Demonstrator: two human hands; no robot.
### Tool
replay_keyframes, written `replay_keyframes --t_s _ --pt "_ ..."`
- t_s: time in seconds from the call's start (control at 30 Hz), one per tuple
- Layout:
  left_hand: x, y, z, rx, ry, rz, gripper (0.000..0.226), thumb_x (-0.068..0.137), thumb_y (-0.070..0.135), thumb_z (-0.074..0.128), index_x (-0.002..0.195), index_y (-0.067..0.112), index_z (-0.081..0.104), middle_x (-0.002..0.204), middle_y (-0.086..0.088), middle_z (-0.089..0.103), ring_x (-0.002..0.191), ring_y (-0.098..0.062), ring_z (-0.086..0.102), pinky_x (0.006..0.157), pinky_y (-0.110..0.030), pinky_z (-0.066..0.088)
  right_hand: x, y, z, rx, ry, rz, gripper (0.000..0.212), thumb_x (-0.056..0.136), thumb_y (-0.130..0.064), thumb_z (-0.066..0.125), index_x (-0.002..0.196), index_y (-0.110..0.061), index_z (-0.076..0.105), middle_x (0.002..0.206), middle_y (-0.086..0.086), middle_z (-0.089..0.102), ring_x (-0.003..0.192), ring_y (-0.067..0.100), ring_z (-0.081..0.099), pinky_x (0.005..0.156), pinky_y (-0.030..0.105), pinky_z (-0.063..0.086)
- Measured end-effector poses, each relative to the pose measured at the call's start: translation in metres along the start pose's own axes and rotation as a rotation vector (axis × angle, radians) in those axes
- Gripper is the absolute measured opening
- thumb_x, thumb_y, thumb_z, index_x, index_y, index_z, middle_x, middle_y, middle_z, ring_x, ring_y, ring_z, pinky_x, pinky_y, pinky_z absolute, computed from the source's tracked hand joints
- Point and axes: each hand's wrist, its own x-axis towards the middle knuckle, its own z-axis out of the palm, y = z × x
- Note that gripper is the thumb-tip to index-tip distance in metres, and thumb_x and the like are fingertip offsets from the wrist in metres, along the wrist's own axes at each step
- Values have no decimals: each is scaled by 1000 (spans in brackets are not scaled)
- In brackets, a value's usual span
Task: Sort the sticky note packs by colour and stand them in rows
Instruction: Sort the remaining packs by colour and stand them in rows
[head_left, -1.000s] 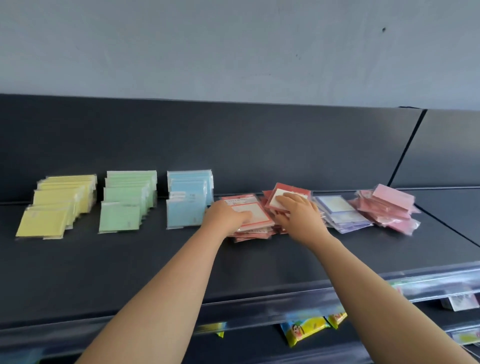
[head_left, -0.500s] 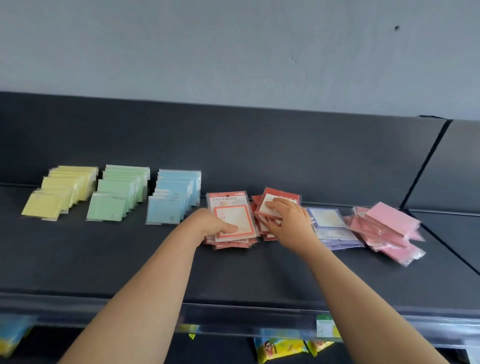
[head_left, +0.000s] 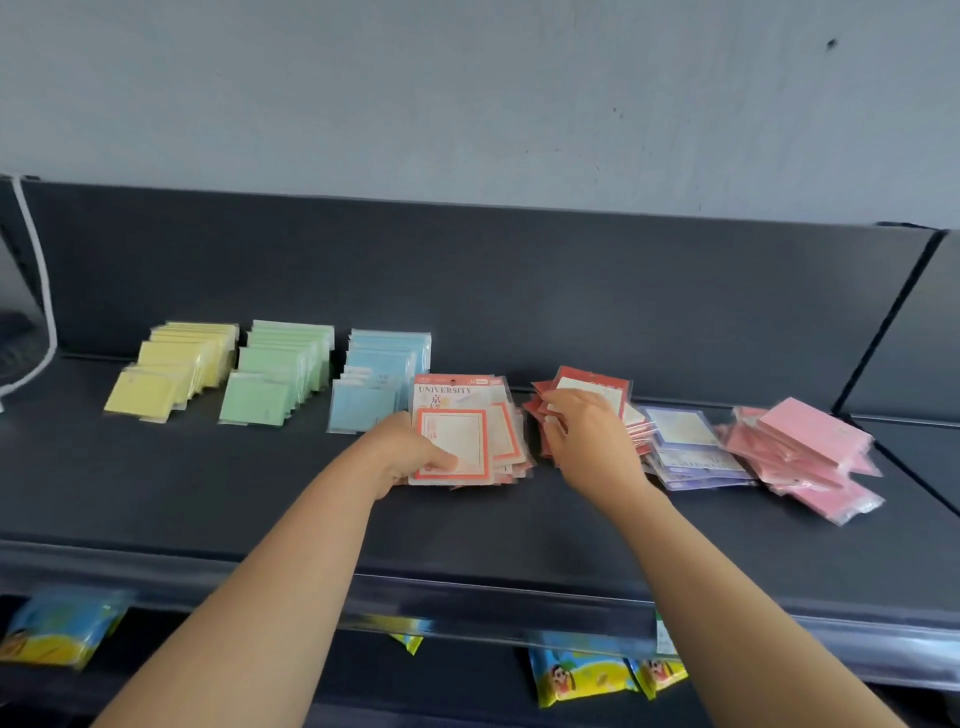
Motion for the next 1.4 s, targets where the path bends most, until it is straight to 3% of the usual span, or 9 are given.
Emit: replay_keyframes --t_s 0.13,0.2,0.3,0.43,0.6,0.87,1.03,1.2,1.4 --pt "-1 -9 -3 -31 -1 39 38 76 0 77 103 24 65 115 1 69 110 -20 62 102 -43 47 -8 -26 16 -81 -145 4 18 96 -8 46 104 -10 62 102 9 67 86 22 63 71 33 54" --pt "-2 -11 -4 -36 -11 56 39 76 1 76 106 23 65 114 2 69 110 -20 61 102 -43 46 -6 -34 21 -185 -200 58 22 95 -7 48 114 -10 57 109 10 64 94 25 62 74 31 51" --pt "-3 -12 -3 -71 -14 60 32 83 5 69 113 17 65 114 0 69 106 -19 63 98 -39 50 -10 -45 22 -68 -271 147 29 99 -9 42 125 -11 54 118 9 62 102 26 61 80 31 53" --pt "-6 -17 -1 -139 97 113 21 92 13 59 112 16 65 113 1 68 100 -18 64 70 -28 53 -24 -57 24 245 -209 240 42 100 -9 39 141 -18 44 129 2 60 116 24 58 88 32 51" --pt "-5 -33 -9 -255 233 152 21 90 14 62 111 11 58 111 -1 66 98 -20 64 72 -31 52 -29 -53 27 275 -117 335 33 102 -17 39 132 -14 50 126 4 60 111 23 59 80 27 51" --pt "-7 -35 -13 -258 124 169 20 92 6 58 109 14 64 109 -2 69 100 -22 66 85 -38 55 -39 -55 32 197 -178 250 31 101 -18 41 124 -13 62 127 3 61 109 20 59 90 27 51" --pt "-13 -41 -20 -247 82 187 23 92 9 61 114 14 61 111 0 69 100 -19 66 83 -38 57 -39 -56 23 277 -96 273 27 100 -20 47 121 -16 63 117 -1 64 96 13 60 64 12 42" --pt "-27 -37 -41 -253 40 265 26 94 15 61 118 21 55 114 5 66 103 -16 65 87 -39 56 -22 -68 12 407 -142 348 48 101 -28 46 146 -17 35 141 2 49 129 23 48 93 33 47" --pt "-40 -34 -57 -279 -33 346 25 94 16 60 118 26 60 115 7 69 106 -15 65 91 -44 55 -17 -74 -5 570 -238 343 20 96 -26 57 113 -16 62 102 -2 70 93 15 67 85 38 57"
